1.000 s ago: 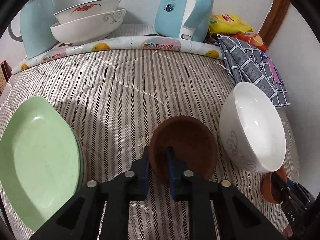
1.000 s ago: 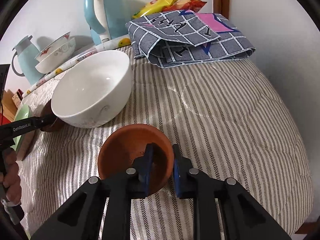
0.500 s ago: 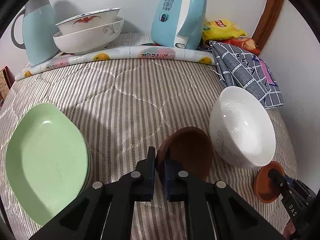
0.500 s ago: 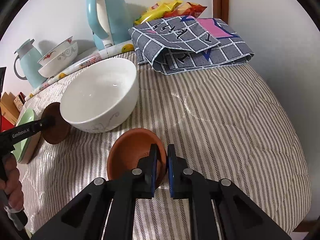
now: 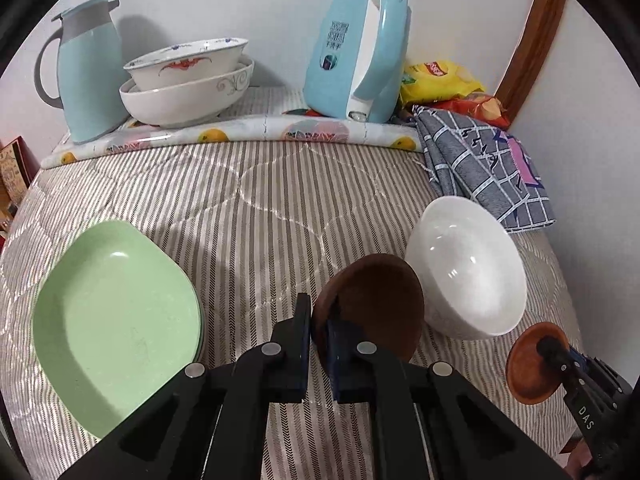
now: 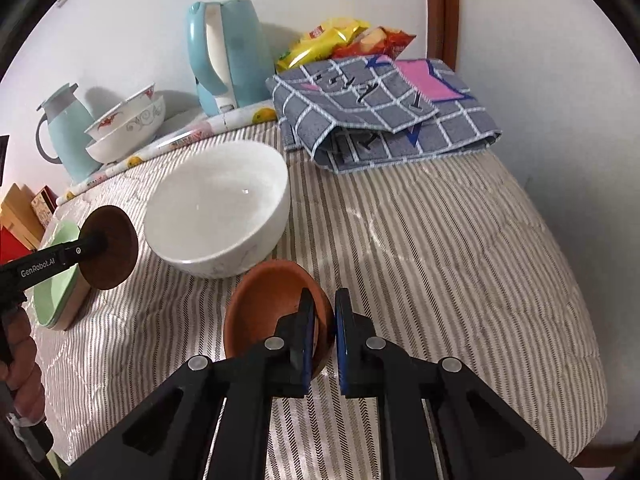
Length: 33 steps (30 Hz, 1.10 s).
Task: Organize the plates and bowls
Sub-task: 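Lower the small terracotta dish into the white bowl and open the right gripper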
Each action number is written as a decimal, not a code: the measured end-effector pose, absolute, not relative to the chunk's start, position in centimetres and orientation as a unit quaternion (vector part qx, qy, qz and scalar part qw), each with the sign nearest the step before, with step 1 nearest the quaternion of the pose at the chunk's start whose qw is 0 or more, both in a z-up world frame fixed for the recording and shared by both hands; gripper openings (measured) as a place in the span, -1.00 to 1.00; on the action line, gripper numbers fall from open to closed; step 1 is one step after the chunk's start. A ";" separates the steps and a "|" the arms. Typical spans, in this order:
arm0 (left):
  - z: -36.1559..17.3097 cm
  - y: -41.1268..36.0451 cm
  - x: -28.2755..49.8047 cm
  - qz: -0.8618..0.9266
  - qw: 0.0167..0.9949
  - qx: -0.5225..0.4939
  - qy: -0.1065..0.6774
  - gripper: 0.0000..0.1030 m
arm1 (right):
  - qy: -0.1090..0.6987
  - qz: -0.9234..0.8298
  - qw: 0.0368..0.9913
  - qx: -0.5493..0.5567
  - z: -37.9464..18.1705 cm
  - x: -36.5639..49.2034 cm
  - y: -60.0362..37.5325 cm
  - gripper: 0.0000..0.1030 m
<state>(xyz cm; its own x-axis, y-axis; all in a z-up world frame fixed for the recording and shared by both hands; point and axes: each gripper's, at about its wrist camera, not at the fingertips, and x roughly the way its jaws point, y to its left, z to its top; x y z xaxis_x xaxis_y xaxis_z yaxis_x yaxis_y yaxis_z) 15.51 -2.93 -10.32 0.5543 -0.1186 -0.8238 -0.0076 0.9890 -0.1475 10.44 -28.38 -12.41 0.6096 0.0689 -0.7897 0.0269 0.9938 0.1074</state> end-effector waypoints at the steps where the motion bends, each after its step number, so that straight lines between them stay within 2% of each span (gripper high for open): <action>1: -10.0 -2.9 15.4 -0.032 0.880 -0.068 0.468 -0.85 | 0.439 0.011 0.897 0.055 -12.1 10.4 -28.4 -0.81; 20: -6.0 -1.6 14.9 -0.037 0.898 -0.070 0.433 -0.85 | 0.395 0.023 0.917 0.053 -6.6 11.8 -27.2 -0.81; 33: -6.1 1.6 16.2 -0.008 0.898 -0.085 0.432 -0.85 | 0.417 0.043 0.907 0.034 -7.9 16.2 -23.7 -0.81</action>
